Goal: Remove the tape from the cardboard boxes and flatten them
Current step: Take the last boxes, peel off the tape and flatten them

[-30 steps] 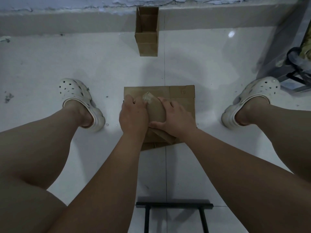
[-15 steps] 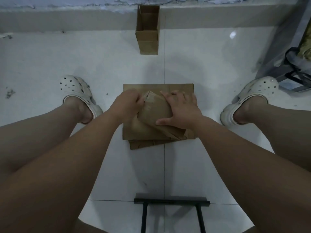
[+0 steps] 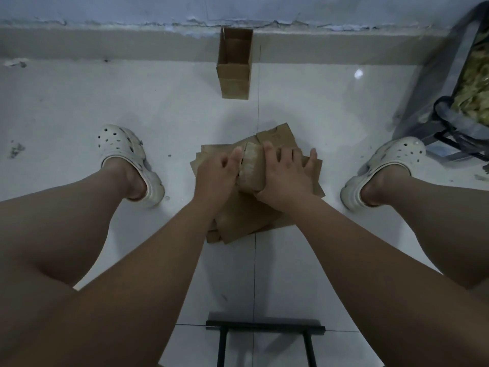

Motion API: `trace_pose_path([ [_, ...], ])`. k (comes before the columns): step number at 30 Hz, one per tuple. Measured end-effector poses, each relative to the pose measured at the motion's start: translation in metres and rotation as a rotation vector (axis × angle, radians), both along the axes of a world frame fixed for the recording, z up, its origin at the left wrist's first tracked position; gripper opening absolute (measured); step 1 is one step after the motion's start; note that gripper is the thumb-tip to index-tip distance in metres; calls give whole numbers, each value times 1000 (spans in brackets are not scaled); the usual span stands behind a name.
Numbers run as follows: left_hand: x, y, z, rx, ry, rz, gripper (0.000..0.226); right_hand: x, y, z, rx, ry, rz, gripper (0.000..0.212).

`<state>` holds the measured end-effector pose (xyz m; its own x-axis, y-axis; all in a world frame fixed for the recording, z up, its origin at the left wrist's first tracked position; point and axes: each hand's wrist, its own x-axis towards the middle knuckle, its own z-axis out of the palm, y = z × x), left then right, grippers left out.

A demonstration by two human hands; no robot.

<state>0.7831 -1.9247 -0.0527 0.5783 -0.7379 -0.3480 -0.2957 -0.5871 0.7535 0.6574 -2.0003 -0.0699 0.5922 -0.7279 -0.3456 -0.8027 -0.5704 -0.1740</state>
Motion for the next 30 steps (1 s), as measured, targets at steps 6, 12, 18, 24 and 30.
trace_pose_path([
  [6,-15,-5,-16,126,-59,-9,30,-6,10,-16,-32,23,-70,101],
  [12,-12,-2,-22,239,-62,-67,45,-9,7,-26,-26,27,-94,105],
  [18,4,-7,-19,193,116,-280,40,-12,4,-31,32,27,-105,110],
  [24,19,-7,-22,119,350,-366,39,-18,-6,-33,110,4,-71,111],
  [30,24,1,-25,107,662,-215,47,-17,-4,-34,84,-27,-33,107],
])
